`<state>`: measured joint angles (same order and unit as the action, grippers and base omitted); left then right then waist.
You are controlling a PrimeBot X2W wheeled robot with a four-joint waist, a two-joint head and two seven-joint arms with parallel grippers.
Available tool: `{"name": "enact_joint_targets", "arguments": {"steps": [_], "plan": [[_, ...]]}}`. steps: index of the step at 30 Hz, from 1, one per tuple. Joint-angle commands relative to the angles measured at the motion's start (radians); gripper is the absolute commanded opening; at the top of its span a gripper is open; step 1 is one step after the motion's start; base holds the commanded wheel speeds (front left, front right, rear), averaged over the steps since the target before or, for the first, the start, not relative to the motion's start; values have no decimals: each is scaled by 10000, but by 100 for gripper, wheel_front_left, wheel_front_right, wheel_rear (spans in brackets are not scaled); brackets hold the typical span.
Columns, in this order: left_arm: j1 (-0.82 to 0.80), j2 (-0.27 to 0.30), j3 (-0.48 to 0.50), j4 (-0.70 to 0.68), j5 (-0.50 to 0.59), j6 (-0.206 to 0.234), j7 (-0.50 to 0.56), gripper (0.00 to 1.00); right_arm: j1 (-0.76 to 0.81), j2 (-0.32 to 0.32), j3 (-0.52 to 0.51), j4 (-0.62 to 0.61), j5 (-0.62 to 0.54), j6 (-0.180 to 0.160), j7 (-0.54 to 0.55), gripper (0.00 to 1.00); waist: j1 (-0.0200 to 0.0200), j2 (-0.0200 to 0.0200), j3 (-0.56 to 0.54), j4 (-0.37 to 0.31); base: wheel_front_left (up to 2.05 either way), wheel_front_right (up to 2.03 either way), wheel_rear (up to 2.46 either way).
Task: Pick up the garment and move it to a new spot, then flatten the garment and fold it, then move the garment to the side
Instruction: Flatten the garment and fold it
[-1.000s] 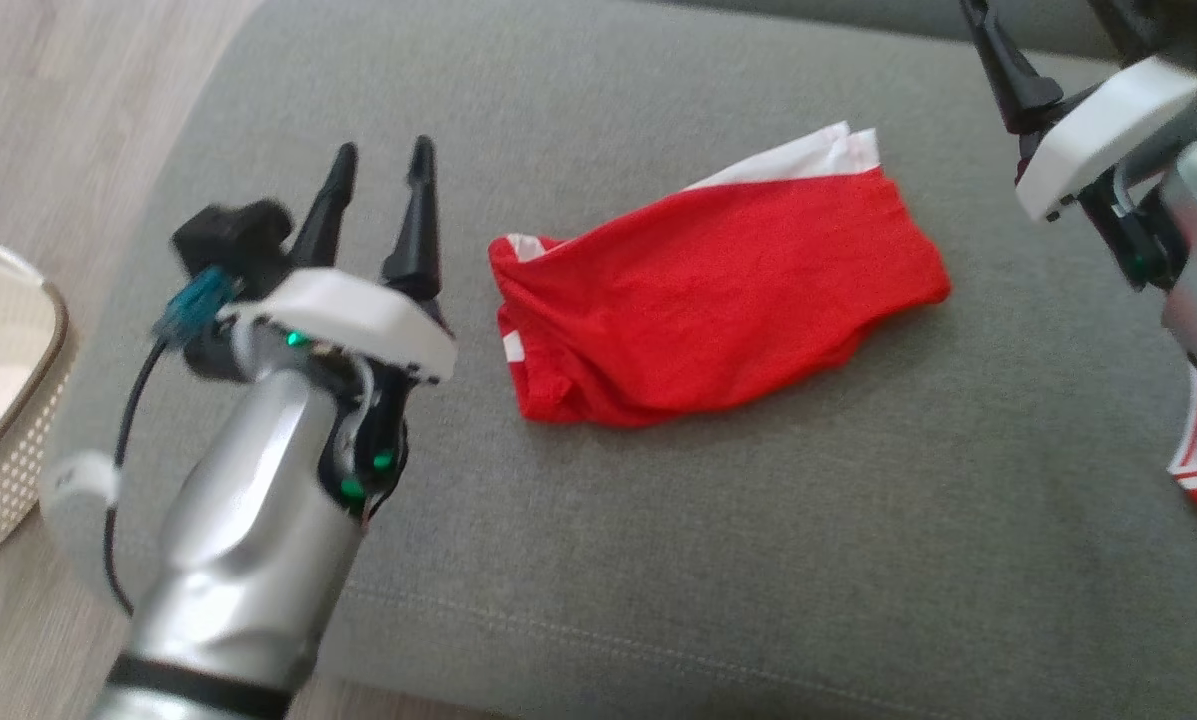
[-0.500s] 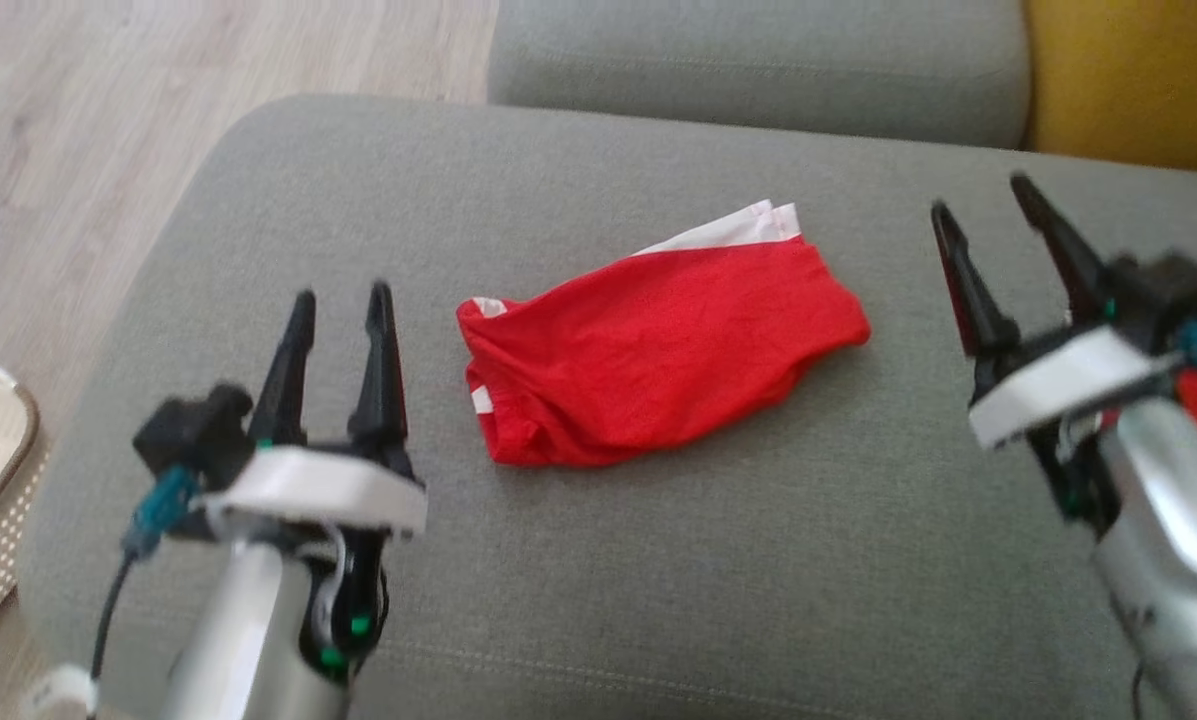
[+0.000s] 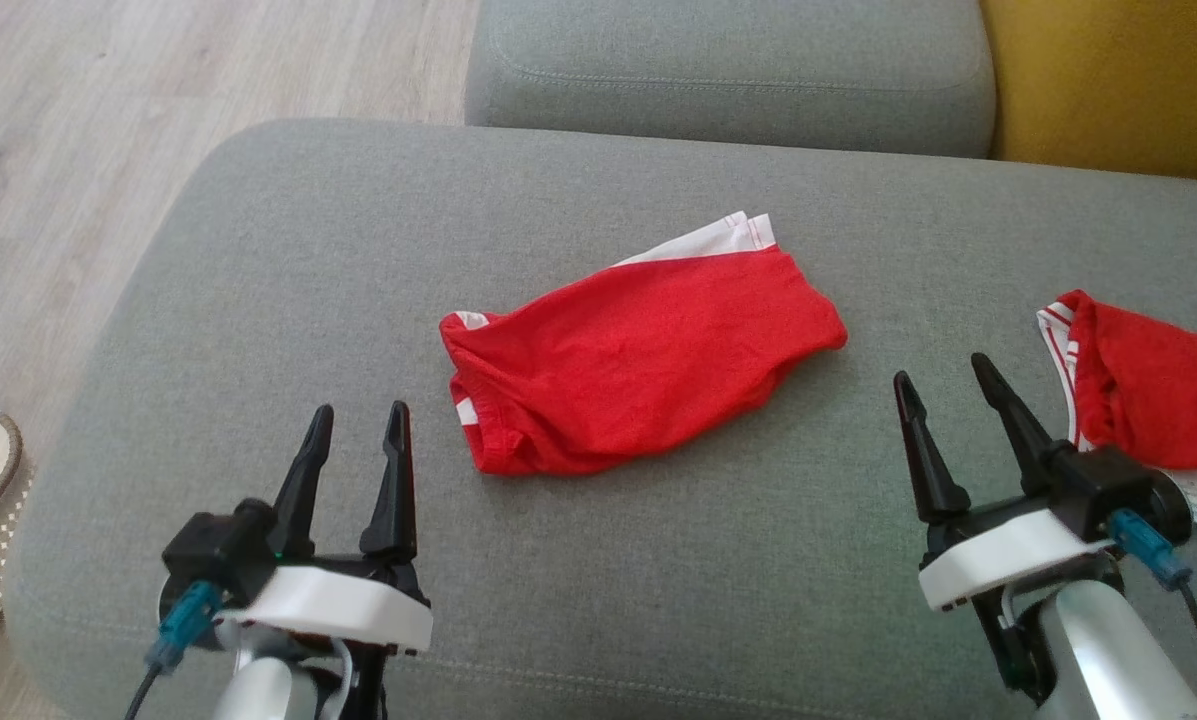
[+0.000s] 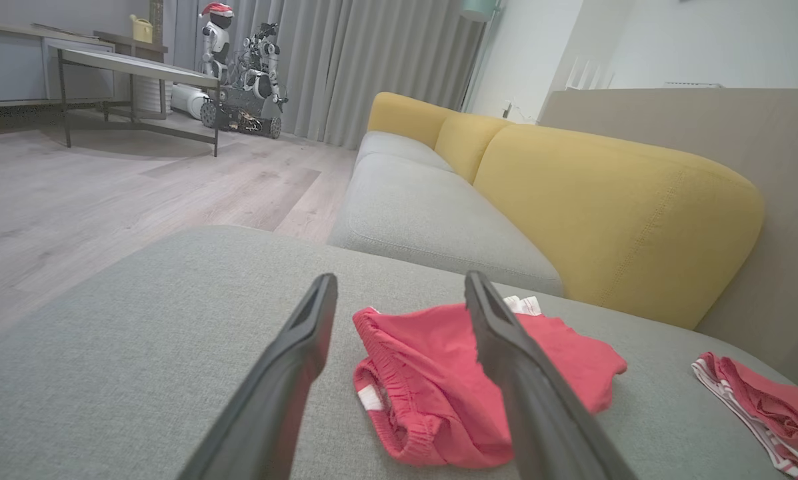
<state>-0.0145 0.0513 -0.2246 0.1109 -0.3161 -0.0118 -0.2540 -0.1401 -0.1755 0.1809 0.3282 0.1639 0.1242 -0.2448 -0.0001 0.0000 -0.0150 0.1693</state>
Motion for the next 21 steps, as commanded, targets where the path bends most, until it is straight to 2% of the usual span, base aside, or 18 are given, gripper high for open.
{"name": "enact_joint_targets", "arguments": {"steps": [1,5,8,16,21], "plan": [[-312,-6,317,-423,-92,37,-78,100,-252,40,47,-471,-133,65,50,100,1,0,14,-9,0,0,0],[-429,-8,211,-513,-238,108,-78,100,-254,138,-132,-687,-107,65,361,100,1,0,188,73,0,0,0],[-636,-9,110,-528,-290,112,-78,100,-424,276,-225,-606,471,65,897,100,1,0,427,203,0,0,0],[-958,-9,-243,-418,-770,237,-78,100,-1514,1024,-1269,488,4941,65,3344,100,1,0,1146,807,0,0,0],[-1234,-10,-463,-350,-1116,372,-78,100,-2336,1142,-2075,1615,6136,65,4341,100,1,0,1541,1315,0,0,0]]}}
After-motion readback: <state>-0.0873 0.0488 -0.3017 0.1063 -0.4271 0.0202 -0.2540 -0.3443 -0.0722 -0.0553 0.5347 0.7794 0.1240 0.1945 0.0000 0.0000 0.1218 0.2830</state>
